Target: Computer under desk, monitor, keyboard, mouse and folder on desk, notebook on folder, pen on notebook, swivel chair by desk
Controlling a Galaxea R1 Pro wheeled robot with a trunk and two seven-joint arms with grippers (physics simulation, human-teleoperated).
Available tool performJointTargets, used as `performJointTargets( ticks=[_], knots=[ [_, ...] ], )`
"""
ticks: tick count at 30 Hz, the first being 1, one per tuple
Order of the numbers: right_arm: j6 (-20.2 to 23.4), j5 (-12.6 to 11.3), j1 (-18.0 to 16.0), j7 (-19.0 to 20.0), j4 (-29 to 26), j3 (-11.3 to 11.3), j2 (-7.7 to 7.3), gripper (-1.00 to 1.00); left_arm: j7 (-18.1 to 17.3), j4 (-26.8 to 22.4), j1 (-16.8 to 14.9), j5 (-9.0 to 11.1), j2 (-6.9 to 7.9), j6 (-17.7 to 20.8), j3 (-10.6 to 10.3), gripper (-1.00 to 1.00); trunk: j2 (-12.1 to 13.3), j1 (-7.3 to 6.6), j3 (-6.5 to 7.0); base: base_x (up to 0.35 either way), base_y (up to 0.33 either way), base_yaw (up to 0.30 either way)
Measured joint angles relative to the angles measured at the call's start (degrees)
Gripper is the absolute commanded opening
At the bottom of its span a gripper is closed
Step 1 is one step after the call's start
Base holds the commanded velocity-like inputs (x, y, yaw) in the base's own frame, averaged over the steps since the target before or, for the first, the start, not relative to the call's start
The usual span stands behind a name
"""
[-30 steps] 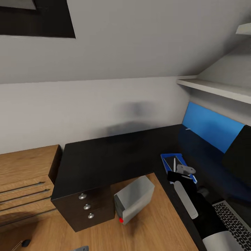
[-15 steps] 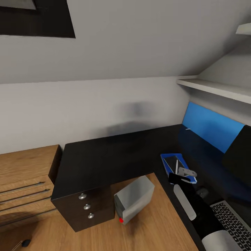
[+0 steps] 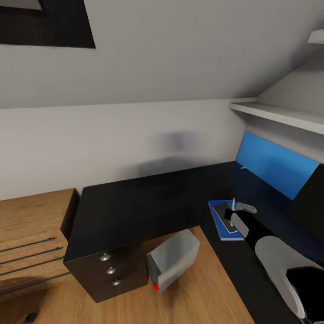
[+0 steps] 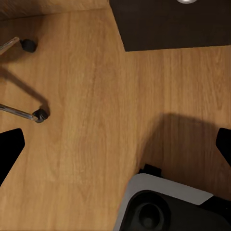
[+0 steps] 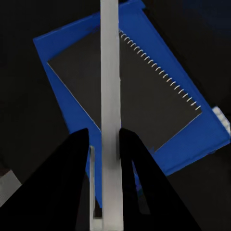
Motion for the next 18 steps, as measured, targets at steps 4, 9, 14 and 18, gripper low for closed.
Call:
performJointTargets(
  ticks=[4,9,14,18],
  knots=[
    [-1.09,0.04,-0.21,3.04,2.77,0.12,0.10,-1.00,0.00,-0.01,0.00,-0.01,-0.02,0.05,-0.09,1.00,0.00,0.00,0.00,0.280,0.000,0.000],
    [-2.92,0.07,-0.30,5.23,6.03,0.15,0.05,-1.00,0.00,0.00,0.00,-0.02,-0.03,0.08,-0.12,1.00,0.00,0.02,0.00,0.111,0.000,0.000],
    [-3.42,0.07,-0.31,5.71,6.81,0.15,-0.09,-1.00,-0.01,-0.02,0.00,-0.02,-0.04,0.08,-0.15,1.00,0.01,0.02,0.00,0.024,0.000,0.000],
    [-3.52,0.07,-0.32,5.79,7.00,0.11,-0.13,-1.00,-0.01,0.00,0.00,0.01,0.01,0.03,-0.13,1.00,0.01,0.03,0.00,0.006,0.000,0.000]
  ],
)
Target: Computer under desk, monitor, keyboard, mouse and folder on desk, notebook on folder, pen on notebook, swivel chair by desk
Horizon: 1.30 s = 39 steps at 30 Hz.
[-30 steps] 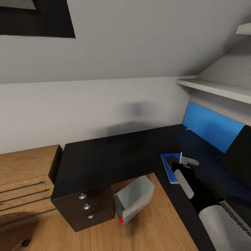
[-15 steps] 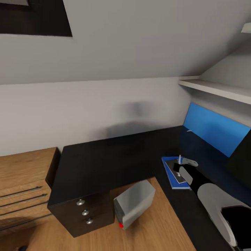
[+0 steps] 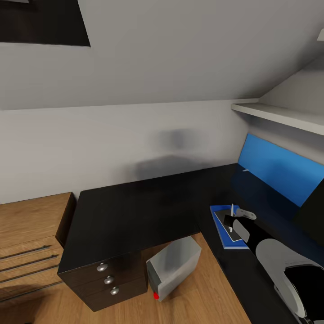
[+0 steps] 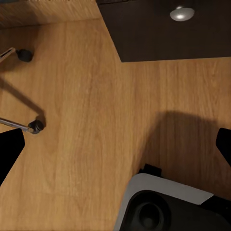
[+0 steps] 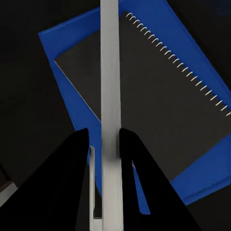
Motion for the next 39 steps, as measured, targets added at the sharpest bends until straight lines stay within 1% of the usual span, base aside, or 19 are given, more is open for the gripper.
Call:
performJointTargets(
  ticks=[7,13,20,23,25,26,30,39],
  knots=[
    [-0.08,-0.07,0.00,-0.17,0.12,0.00,-0.09,-1.00,-0.01,-0.01,0.00,-0.01,-0.04,-0.19,-0.02,1.00,-0.01,-0.02,0.00,0.158,-0.053,0.000],
    [-0.12,-0.01,0.00,-0.26,0.18,0.04,-0.14,-1.00,0.22,0.00,0.00,0.11,0.03,-0.40,0.14,1.00,0.00,0.00,0.00,0.063,-0.014,0.000],
    [0.05,-0.01,0.00,-0.66,1.13,0.11,-0.19,-1.00,0.34,0.01,0.00,0.15,0.04,-0.56,0.22,1.00,0.00,-0.01,0.00,0.149,-0.001,0.000],
    [0.13,-0.02,0.00,-1.55,1.32,0.12,-0.37,-1.00,0.40,-0.02,0.00,0.15,0.04,-0.57,0.27,1.00,0.00,0.00,0.00,0.036,0.000,0.000],
    [0.16,-0.03,0.00,-2.77,1.39,0.12,-0.50,-1.00,0.42,-0.05,0.00,0.15,0.01,-0.57,0.29,1.00,0.00,0.00,0.00,0.014,0.000,0.000],
    [0.22,-0.04,0.00,-3.97,1.42,0.12,-0.56,-1.00,0.43,-0.06,0.00,0.16,-0.02,-0.57,0.32,1.00,0.00,0.00,0.00,0.008,0.000,0.000],
    [0.25,-0.06,0.00,-5.00,1.44,0.13,-0.71,-1.00,0.49,-0.09,0.00,0.21,-0.05,-0.57,0.42,1.00,0.00,0.00,0.00,0.004,0.000,0.000],
    [0.27,-0.01,0.00,-5.49,1.45,0.16,-0.86,-1.00,0.60,-0.10,0.00,0.31,-0.05,-0.57,0.48,1.00,-3.60,1.98,-1.62,0.001,0.000,0.000]
  ],
)
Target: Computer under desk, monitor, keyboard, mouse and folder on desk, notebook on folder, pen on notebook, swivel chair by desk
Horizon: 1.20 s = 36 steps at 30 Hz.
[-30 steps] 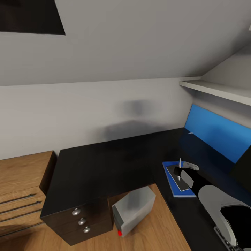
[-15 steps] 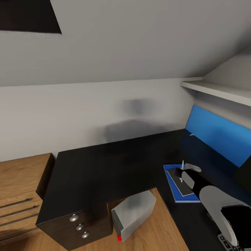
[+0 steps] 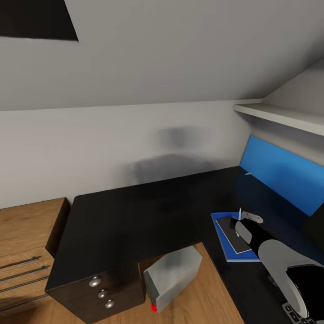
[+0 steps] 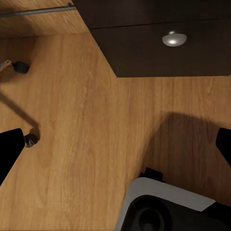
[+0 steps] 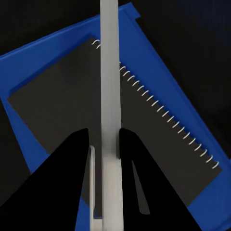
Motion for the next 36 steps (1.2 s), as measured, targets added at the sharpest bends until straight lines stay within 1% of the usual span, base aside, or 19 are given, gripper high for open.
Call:
performJointTargets(
  ticks=[25,36],
  knots=[
    [0.08,0.02,0.00,-0.27,0.00,0.05,-0.03,-1.00,0.01,-0.02,0.00,0.01,-0.01,0.00,0.09,1.00,-10.06,5.50,-4.51,0.000,0.000,0.000],
    [0.09,0.55,-0.01,-3.27,0.00,0.35,0.06,-1.00,0.01,-0.02,-0.01,0.01,-0.04,0.00,0.09,1.00,-14.48,7.92,-6.49,0.000,0.000,0.000]
  ],
)
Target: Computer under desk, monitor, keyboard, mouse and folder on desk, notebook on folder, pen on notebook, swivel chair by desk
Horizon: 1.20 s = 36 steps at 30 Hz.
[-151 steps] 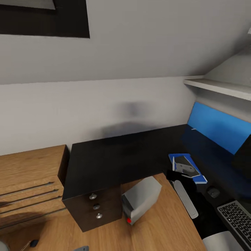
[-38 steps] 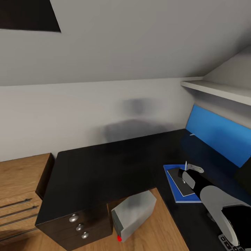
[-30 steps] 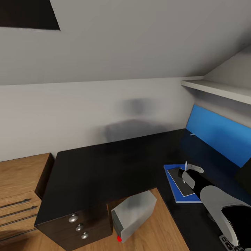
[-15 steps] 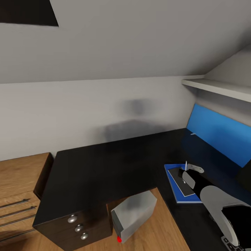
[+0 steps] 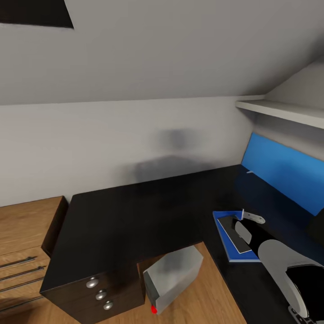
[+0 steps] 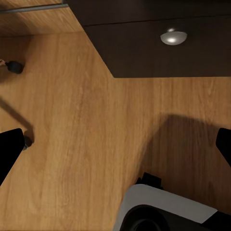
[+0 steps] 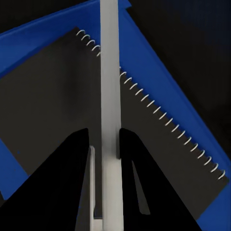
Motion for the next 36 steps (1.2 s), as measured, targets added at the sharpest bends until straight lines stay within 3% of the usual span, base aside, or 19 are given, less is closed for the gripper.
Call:
performJointTargets(
  ticks=[32,36],
  knots=[
    [-0.02,0.27,0.00,-0.37,0.00,0.15,0.08,-1.00,0.00,0.04,0.00,0.00,-0.05,0.00,0.00,1.00,-12.85,7.03,-5.76,0.000,0.000,0.000],
    [-0.03,0.28,-0.01,-0.37,0.00,0.15,0.08,-1.00,0.00,0.00,0.00,0.00,-0.05,0.00,0.00,1.00,-12.87,7.04,-5.76,0.000,0.000,0.000]
  ],
)
